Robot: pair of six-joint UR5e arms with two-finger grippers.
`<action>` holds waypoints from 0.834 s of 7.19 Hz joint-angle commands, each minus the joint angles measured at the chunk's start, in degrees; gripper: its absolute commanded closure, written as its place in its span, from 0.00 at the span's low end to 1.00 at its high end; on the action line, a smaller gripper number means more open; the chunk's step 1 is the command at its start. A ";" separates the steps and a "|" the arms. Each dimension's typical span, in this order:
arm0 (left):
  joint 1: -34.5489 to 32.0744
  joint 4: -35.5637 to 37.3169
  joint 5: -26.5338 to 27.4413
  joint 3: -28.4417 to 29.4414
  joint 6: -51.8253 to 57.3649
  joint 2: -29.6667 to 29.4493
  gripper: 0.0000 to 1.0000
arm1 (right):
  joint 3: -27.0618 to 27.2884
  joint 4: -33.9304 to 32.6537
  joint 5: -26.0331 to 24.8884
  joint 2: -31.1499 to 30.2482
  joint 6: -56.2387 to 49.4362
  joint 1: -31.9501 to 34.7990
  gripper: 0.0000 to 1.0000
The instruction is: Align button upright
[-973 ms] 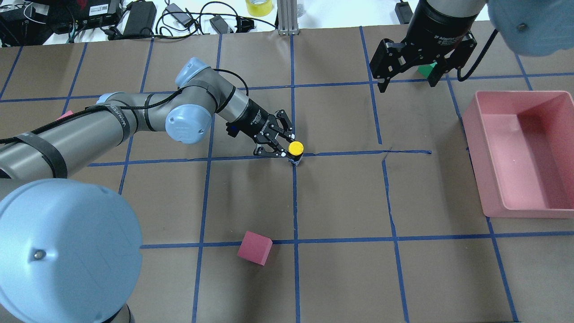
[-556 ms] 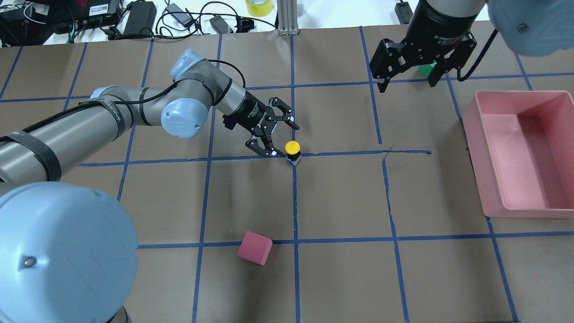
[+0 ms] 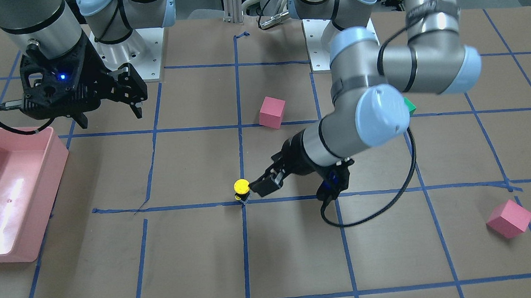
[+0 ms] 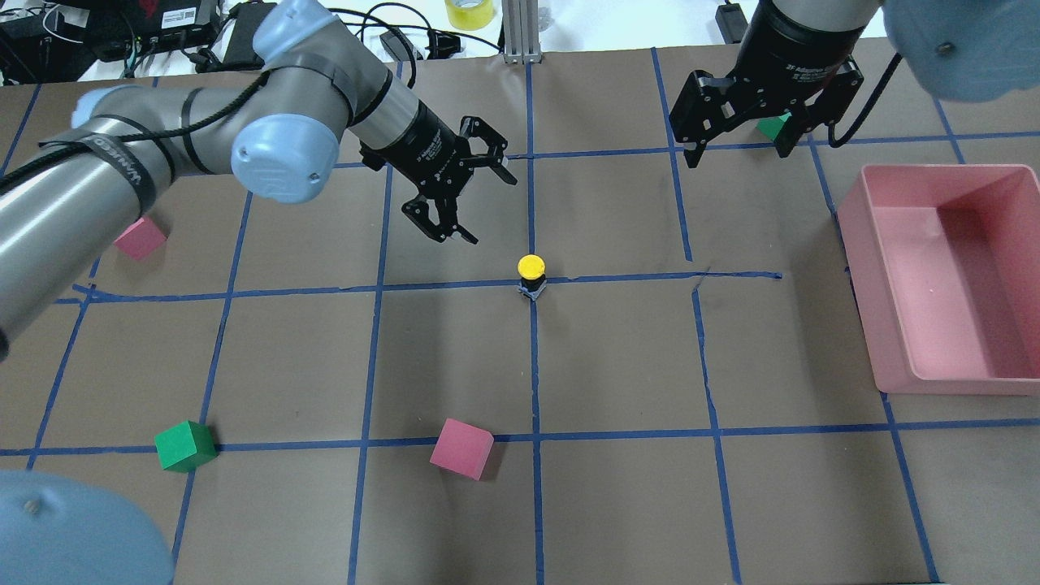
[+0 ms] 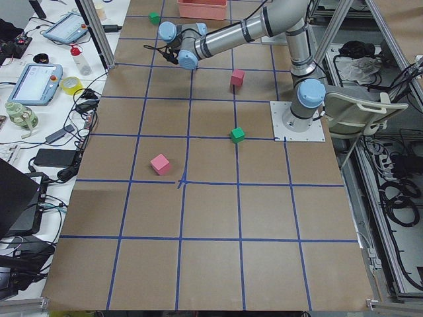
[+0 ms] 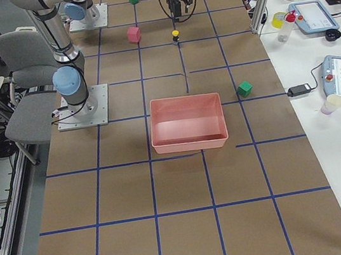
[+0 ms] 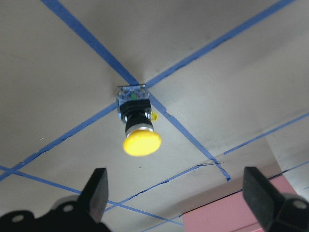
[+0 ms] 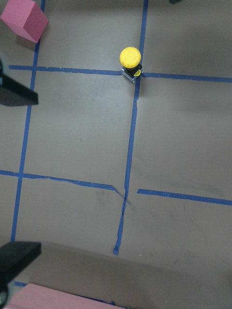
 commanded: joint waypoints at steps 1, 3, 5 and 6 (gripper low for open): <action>-0.25 -15.85 15.70 3.00 19.74 9.06 0.00 | 0.00 0.00 0.00 0.01 0.02 0.04 0.00; 0.02 -21.04 26.30 6.27 35.58 15.65 0.00 | 0.00 0.00 0.09 0.01 0.02 0.04 0.00; 0.11 -19.82 30.99 5.31 46.18 19.71 0.00 | 0.00 0.00 0.09 0.01 0.02 0.04 0.00; 0.37 -15.29 30.99 5.22 47.17 20.07 0.00 | 0.00 0.00 0.09 0.01 -0.07 0.04 0.00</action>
